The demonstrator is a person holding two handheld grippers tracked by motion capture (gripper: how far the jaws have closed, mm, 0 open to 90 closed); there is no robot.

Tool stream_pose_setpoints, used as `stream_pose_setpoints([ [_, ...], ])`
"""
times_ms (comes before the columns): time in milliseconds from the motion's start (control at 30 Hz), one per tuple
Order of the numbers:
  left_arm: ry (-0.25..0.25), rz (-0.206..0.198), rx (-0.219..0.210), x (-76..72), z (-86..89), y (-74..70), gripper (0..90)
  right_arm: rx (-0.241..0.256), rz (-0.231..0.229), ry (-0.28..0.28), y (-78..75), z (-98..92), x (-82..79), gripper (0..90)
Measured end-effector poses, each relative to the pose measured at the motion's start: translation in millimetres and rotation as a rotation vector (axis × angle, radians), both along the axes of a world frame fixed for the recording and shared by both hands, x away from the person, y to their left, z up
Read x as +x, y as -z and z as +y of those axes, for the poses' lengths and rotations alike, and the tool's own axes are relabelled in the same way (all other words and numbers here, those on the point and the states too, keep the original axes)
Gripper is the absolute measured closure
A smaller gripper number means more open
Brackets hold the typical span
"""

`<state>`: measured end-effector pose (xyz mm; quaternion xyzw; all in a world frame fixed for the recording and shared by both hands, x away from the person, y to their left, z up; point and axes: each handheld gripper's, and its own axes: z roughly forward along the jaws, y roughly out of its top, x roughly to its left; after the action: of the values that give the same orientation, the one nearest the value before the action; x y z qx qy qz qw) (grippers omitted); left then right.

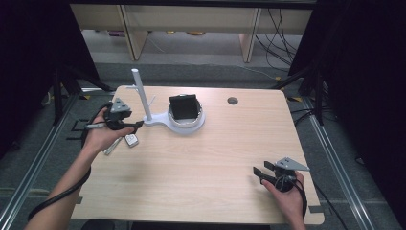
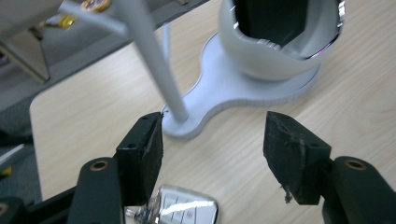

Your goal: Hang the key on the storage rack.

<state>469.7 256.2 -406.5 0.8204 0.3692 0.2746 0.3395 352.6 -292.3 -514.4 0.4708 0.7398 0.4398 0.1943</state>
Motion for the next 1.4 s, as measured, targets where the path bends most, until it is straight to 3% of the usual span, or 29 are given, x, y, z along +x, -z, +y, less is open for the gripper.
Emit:
stream_pose_setpoints([
  [100, -0.07, 0.021, -0.036, -2.0, 16.9, 10.3, 38.0, -0.008, 0.008, -0.003, 0.3, 0.9, 0.4, 43.8],
  [133, -0.084, 0.028, -0.037, -1.0, 22.7, 13.8, 38.4, 0.018, 0.047, 0.018, -0.9, 3.8, -2.3, 43.8],
  [200, -0.131, 0.054, -0.027, -0.9, 30.7, 19.7, 39.7, 0.021, 0.032, 0.016, 0.6, 4.8, -0.6, 43.8],
  [333, -0.175, 0.068, -0.046, 0.8, 39.8, 28.1, 39.6, 0.002, 0.031, 0.019, -0.6, 4.5, -1.6, 43.6],
  [367, -0.166, 0.064, -0.051, 2.4, 41.6, 29.8, 39.6, 0.002, 0.031, 0.019, -0.6, 4.5, -1.6, 43.6],
  [500, -0.193, 0.086, -0.064, 7.6, 46.1, 36.4, 40.6, -0.021, 0.016, -0.005, -0.5, 2.8, 0.4, 43.6],
  [533, -0.202, 0.089, -0.061, 10.3, 47.6, 38.7, 40.6, -0.003, 0.055, 0.018, -1.3, 5.4, -2.2, 43.6],
  [600, -0.224, 0.105, -0.073, 15.9, 49.9, 43.0, 41.2, -0.023, 0.012, -0.003, 0.3, 2.9, 1.4, 43.6],
  [733, -0.312, 0.172, -0.129, 24.1, 50.8, 49.3, 41.2, -0.028, 0.029, 0.008, 0.3, 3.8, 1.8, 43.7],
  [900, -0.387, 0.243, -0.14, 34.2, 51.9, 53.3, 41.7, -0.027, 0.034, 0.006, 0.3, 3.9, 2.0, 43.7],
  [933, -0.394, 0.238, -0.147, 36.9, 52.2, 55.5, 41.7, -0.028, 0.014, 0.001, 1.1, 3.3, 3.1, 43.7],
  [967, -0.399, 0.244, -0.158, 39.7, 52.7, 57.1, 41.7, -0.05, 0.027, 0.011, -0.7, 2.7, 2.1, 43.7],
  [1100, -0.462, 0.285, -0.162, 50.5, 55.3, 60.0, 41.6, -0.028, 0.063, 0.025, -0.7, 6.6, 0.3, 43.7],
  [1267, -0.52, 0.344, -0.172, 61.2, 53.2, 65.9, 41.6, -0.06, 0.033, 0.009, -0.7, 3.7, 2.4, 43.6],
  [1300, -0.519, 0.332, -0.188, 63.1, 53.6, 68.4, 42.0, -0.058, 0.033, 0.007, -0.6, 3.6, 2.5, 43.6],
  [1333, -0.55, 0.334, -0.21, 64.0, 51.8, 69.8, 42.5, -0.046, 0.044, 0.004, -0.4, 4.1, 2.5, 43.6],
  [1400, -0.561, 0.351, -0.207, 66.6, 52.6, 70.5, 43.0, -0.042, 0.049, 0.004, -0.4, 4.3, 2.3, 43.6],
])
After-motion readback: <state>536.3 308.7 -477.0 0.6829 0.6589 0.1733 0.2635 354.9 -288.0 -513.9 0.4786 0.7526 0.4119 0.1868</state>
